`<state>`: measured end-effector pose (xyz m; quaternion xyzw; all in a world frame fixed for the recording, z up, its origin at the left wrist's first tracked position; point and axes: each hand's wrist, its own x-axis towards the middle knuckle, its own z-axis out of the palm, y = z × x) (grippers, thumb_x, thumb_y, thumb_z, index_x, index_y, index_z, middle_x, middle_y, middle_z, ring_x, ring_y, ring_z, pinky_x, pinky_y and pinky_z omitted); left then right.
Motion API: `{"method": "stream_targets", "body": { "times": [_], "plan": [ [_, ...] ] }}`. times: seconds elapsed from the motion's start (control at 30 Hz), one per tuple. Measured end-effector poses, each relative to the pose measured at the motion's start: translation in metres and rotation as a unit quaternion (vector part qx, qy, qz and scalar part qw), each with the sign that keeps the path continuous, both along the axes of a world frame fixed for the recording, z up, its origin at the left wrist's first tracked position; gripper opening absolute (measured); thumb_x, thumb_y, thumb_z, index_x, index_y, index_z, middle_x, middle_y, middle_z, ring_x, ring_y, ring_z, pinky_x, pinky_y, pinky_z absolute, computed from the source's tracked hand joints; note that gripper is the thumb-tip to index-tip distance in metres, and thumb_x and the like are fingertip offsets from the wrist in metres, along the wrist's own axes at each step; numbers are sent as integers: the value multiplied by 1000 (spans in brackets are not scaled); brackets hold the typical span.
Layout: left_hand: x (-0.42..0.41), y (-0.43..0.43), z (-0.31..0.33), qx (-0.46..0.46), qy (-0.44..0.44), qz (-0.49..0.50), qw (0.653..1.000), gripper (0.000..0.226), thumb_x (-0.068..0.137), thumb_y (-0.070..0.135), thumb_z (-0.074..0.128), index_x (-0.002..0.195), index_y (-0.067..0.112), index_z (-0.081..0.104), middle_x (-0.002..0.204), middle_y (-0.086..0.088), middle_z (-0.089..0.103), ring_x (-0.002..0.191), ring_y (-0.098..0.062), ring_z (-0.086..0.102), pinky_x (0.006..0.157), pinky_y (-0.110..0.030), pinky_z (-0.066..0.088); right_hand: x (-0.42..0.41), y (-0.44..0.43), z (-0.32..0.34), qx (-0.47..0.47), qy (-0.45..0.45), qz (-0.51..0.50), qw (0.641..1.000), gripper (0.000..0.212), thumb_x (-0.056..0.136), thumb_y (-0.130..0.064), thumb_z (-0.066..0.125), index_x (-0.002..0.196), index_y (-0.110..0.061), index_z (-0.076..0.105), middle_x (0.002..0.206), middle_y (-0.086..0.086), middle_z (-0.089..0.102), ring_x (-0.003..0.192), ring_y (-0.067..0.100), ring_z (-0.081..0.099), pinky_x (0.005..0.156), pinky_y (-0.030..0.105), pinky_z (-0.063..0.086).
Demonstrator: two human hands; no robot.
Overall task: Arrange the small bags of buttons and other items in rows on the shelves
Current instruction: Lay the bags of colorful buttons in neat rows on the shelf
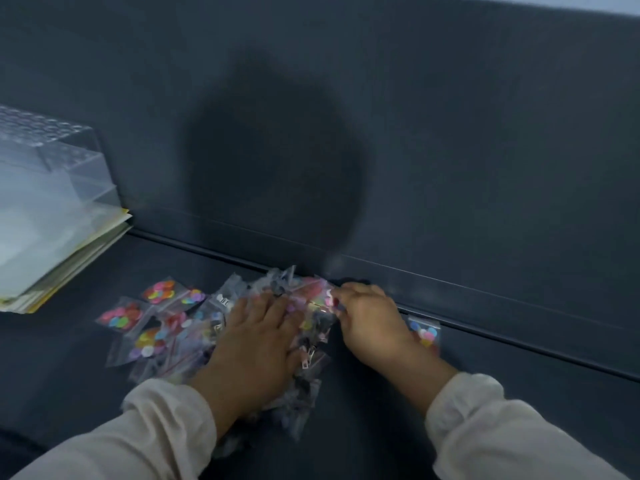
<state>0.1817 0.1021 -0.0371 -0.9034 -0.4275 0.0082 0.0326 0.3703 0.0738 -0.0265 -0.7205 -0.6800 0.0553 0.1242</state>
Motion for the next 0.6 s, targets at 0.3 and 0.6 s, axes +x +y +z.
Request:
{"method": "stream_targets", "body": {
  "times": [0.3, 0.6],
  "plan": [
    [-50, 40, 3, 31, 9, 62, 998, 56, 77, 50, 34, 110, 19, 67, 117, -11, 65, 111, -37, 58, 90, -50, 34, -38, 29, -11, -37, 30, 16, 999, 36, 81, -8, 54, 114, -23, 60, 115, 2, 56, 106, 24, 45, 88, 26, 41],
    [2, 38, 15, -39, -63, -99, 992, 54, 81, 34, 37, 133, 22, 48, 136, -1, 51, 124, -23, 47, 104, -40, 31, -37, -3, 0, 32, 291, -122, 948, 17, 92, -19, 54, 99, -28, 66, 91, -6, 69, 88, 13, 62, 80, 24, 46]
  ]
}}
